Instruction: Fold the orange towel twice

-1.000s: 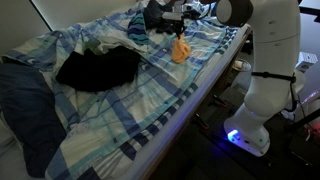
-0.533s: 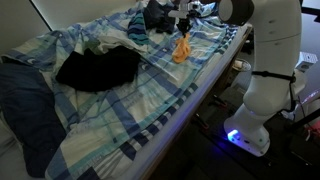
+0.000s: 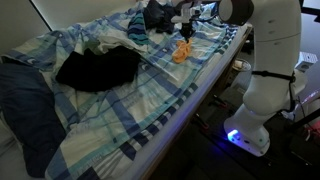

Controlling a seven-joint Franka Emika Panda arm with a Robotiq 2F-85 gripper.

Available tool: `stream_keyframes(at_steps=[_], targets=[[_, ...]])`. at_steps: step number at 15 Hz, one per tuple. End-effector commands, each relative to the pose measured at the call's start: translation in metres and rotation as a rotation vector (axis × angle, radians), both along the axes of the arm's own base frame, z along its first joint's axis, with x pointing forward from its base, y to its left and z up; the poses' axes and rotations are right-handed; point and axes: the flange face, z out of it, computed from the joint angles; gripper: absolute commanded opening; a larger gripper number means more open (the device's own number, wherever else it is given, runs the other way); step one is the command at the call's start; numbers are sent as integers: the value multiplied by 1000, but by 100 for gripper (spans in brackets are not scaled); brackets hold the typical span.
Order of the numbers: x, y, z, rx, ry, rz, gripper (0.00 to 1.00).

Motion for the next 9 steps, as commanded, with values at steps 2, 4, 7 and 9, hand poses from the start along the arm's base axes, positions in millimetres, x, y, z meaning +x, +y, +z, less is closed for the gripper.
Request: stream_keyframes(at_steps=[2, 4, 7, 9], targets=[[-10, 4, -7, 43, 33, 3, 2], [-13, 5, -3, 38, 47, -6, 31], [-21, 9, 11, 38, 70, -16, 42], [-29, 14, 25, 49, 97, -18, 57]])
